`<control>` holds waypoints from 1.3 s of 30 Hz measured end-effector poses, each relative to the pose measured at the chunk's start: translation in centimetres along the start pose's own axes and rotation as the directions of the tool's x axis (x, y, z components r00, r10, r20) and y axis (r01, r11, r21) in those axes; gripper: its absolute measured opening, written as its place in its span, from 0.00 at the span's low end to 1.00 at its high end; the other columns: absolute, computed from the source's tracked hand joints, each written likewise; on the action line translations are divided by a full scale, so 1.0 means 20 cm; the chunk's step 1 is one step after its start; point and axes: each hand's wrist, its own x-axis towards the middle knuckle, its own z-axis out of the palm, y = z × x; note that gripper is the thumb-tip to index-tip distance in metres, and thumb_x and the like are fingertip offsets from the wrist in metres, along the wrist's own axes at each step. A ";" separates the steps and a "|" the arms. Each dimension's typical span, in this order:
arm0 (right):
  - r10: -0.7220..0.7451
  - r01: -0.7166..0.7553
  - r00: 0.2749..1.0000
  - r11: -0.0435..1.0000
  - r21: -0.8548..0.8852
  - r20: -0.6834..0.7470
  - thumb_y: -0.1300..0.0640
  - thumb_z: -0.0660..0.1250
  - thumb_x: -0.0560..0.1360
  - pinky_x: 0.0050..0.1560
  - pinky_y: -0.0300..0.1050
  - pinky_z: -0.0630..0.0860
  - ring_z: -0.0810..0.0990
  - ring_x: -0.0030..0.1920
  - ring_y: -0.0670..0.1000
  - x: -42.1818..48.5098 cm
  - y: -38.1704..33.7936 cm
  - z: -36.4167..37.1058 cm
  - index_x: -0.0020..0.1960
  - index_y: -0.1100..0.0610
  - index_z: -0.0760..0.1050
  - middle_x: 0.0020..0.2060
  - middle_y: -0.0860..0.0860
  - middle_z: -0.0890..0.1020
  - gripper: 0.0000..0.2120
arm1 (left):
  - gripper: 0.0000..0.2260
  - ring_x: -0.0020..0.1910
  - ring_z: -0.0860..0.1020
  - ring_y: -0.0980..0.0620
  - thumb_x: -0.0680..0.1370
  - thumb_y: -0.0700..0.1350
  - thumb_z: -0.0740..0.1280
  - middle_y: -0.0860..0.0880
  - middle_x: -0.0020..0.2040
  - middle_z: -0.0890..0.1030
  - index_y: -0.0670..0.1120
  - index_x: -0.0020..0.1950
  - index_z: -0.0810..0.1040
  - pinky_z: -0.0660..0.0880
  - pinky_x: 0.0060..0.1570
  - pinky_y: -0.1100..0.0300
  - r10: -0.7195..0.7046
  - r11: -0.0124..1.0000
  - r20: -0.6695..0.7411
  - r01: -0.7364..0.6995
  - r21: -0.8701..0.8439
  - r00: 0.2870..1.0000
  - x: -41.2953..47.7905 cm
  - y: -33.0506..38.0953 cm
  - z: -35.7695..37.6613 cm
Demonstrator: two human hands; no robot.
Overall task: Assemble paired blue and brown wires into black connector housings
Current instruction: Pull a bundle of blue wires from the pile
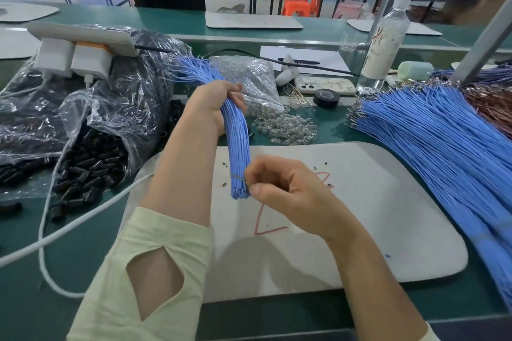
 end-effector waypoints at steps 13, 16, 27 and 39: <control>0.305 -0.439 0.850 0.860 -0.258 -0.430 0.53 0.65 0.77 0.32 0.41 0.75 0.75 0.24 0.43 -0.06 0.06 -0.13 0.35 0.55 0.72 0.24 0.46 0.78 0.13 | 0.04 0.22 0.68 0.59 0.78 0.33 0.60 0.49 0.33 0.70 0.38 0.46 0.73 0.68 0.23 0.68 0.289 0.957 0.009 -0.290 0.022 0.957 -0.13 0.08 0.05; 0.326 -0.649 0.701 0.661 -0.377 -0.635 0.53 0.62 0.76 0.42 0.48 0.78 0.82 0.41 0.57 0.09 0.16 -0.28 0.39 0.60 0.74 0.38 0.57 0.83 0.12 | 0.04 0.26 0.70 0.59 0.78 0.34 0.62 0.48 0.37 0.75 0.37 0.52 0.73 0.70 0.25 0.68 0.290 0.929 0.191 -0.323 0.181 0.938 -0.22 0.02 0.06; 0.273 -0.284 0.771 0.956 0.073 -0.575 0.41 0.56 0.80 0.46 0.42 0.73 0.81 0.46 0.50 0.22 0.03 -0.19 0.47 0.55 0.79 0.43 0.50 0.83 0.21 | 0.08 0.26 0.70 0.59 0.77 0.30 0.61 0.50 0.32 0.74 0.35 0.55 0.74 0.68 0.23 0.68 0.163 0.928 0.286 -0.245 0.279 0.944 -0.39 -0.21 -0.07; 0.302 -0.244 0.934 0.929 0.280 -0.190 0.63 0.60 0.79 0.38 0.43 0.76 0.78 0.40 0.53 0.58 0.01 0.13 0.55 0.64 0.74 0.43 0.58 0.79 0.07 | 0.18 0.38 0.78 0.50 0.76 0.41 0.66 0.45 0.48 0.76 0.42 0.61 0.62 0.77 0.34 0.56 0.298 0.624 -0.022 -0.178 0.761 0.954 -0.35 -0.20 -0.23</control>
